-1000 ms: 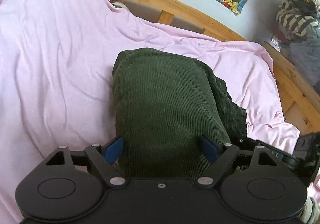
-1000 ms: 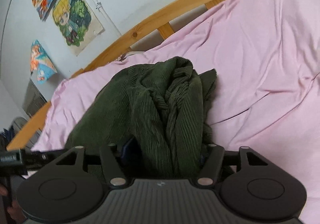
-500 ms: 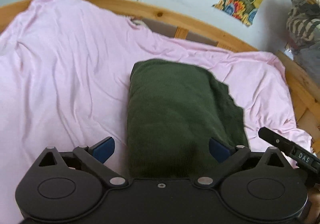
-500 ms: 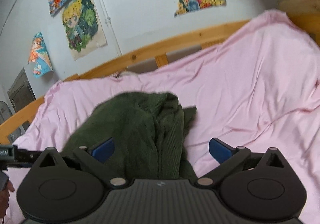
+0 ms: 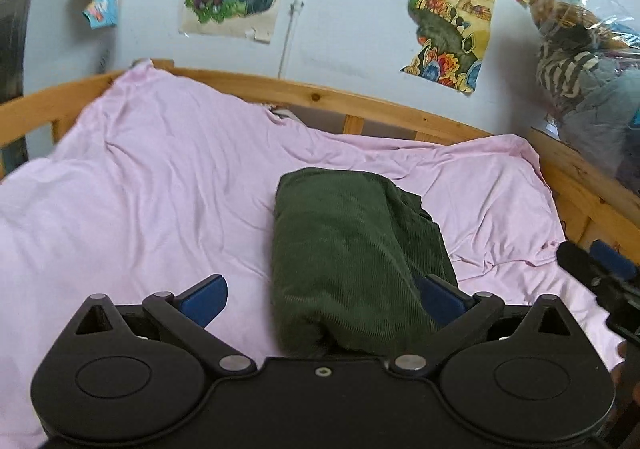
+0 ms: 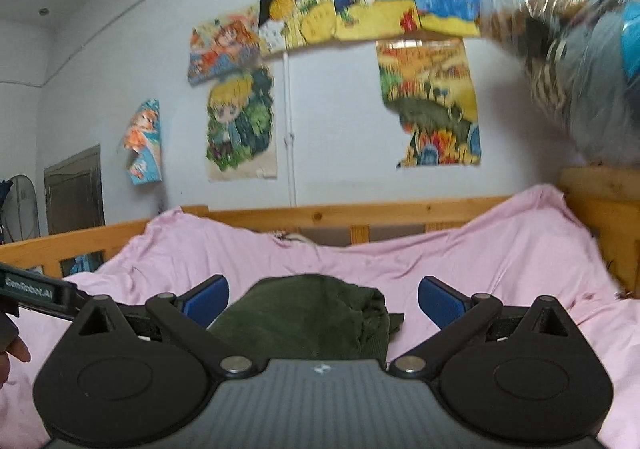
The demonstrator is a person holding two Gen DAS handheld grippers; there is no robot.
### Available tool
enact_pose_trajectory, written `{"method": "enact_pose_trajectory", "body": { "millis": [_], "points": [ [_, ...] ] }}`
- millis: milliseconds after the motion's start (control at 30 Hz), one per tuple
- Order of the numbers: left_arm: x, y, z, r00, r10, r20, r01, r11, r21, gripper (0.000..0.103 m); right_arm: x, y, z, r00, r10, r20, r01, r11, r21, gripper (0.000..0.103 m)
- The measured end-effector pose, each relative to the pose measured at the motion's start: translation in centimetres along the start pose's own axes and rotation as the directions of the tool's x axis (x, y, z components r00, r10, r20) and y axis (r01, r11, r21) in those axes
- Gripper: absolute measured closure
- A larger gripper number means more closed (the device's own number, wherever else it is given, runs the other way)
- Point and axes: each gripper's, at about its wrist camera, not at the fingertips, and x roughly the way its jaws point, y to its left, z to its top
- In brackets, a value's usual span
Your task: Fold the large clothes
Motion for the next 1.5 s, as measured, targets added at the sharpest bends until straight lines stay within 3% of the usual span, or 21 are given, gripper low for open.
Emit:
{"method": "enact_pose_trajectory", "body": {
  "millis": [200, 367, 500, 667, 1067, 1500],
  "points": [
    [-3.4, -0.3, -0.9, 0.999, 0.009, 0.035, -0.011, 0.999, 0.045, 0.001, -3.5, 0.5, 0.3, 0.999, -0.037, -0.005, 0.037, 0.998, 0.049, 0.000],
    [-5.0, -0.2, -2.7, 0.997, 0.023, 0.075, -0.028, 0.997, 0.076, 0.001, -5.5, 1.7, -1.2, 0.997, -0.069, -0.041, 0.070, 0.997, 0.026, 0.000],
    [-5.1, -0.1, -5.4, 0.994, 0.042, 0.099, -0.051, 0.995, 0.087, 0.001, -5.7, 2.7, -2.0, 0.994, -0.096, -0.057, 0.096, 0.995, -0.003, 0.000],
    [-3.9, -0.2, -7.6, 0.998, 0.034, 0.057, -0.041, 0.989, 0.140, 0.001, -5.5, 3.6, -3.1, 0.989, -0.126, -0.078, 0.124, 0.992, -0.031, 0.000],
    [-3.1, 1.1, -7.7, 0.998, 0.040, 0.040, -0.043, 0.997, 0.069, 0.001, -4.7, 3.7, -3.8, 0.984, -0.127, -0.123, 0.123, 0.992, -0.042, 0.000],
    [-3.2, 1.3, -7.5, 0.998, 0.046, 0.039, -0.048, 0.997, 0.063, 0.001, -4.8, 3.5, -3.9, 0.984, -0.129, -0.123, 0.125, 0.991, -0.043, 0.000]
  ]
}}
